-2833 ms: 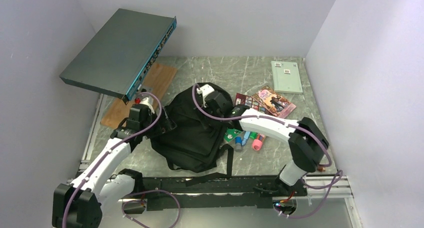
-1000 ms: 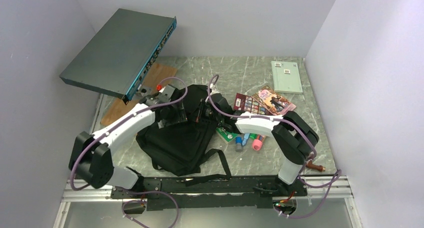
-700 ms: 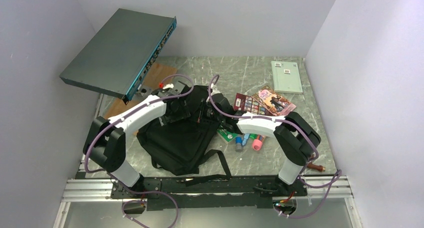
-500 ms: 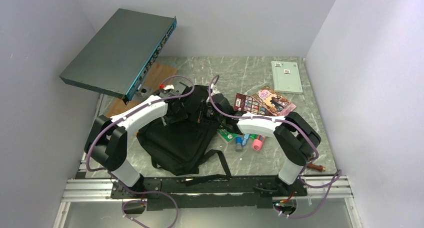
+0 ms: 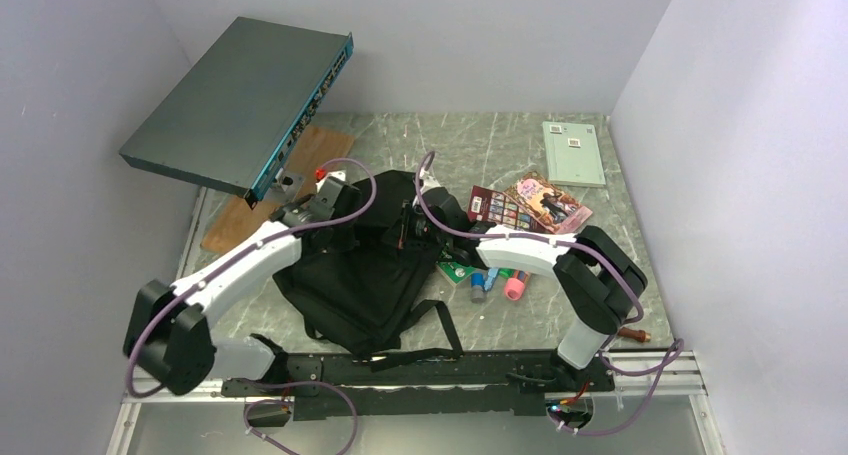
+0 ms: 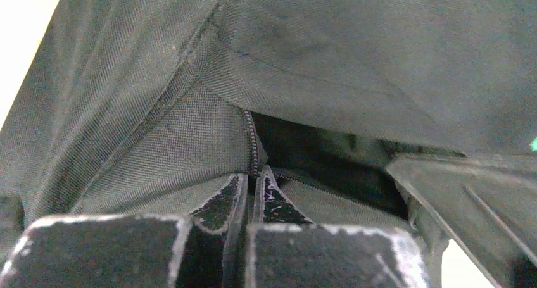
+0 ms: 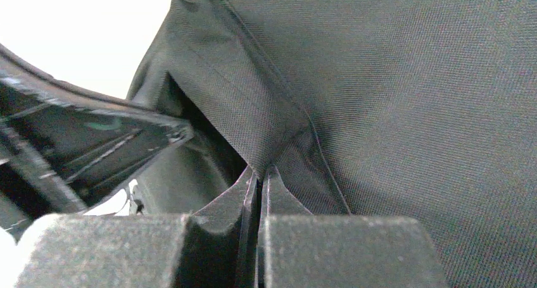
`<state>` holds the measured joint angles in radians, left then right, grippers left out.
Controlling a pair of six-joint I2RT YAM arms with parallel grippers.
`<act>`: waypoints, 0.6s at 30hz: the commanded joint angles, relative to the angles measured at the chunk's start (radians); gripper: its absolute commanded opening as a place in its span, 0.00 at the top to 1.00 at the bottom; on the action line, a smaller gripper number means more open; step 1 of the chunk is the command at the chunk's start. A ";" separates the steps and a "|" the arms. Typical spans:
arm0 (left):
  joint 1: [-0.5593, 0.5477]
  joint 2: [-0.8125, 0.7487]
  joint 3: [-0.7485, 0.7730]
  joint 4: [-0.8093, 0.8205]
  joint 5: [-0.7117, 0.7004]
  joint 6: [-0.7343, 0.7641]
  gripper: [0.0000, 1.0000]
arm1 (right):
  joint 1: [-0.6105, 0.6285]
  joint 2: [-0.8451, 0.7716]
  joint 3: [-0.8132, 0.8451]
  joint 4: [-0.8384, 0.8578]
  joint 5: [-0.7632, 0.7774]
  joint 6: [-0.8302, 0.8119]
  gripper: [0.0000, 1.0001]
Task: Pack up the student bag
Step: Adjust the student bag at the center of the board.
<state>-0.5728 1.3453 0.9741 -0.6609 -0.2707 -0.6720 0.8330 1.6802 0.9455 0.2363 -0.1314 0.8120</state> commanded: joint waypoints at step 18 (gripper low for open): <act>0.012 -0.352 -0.162 0.196 0.211 0.220 1.00 | -0.068 -0.059 0.299 -0.318 -0.458 -0.496 0.43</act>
<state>-0.5613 1.0035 0.7994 -0.5499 -0.0933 -0.4728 0.7639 1.6924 1.2179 -0.0795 -0.3809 0.4137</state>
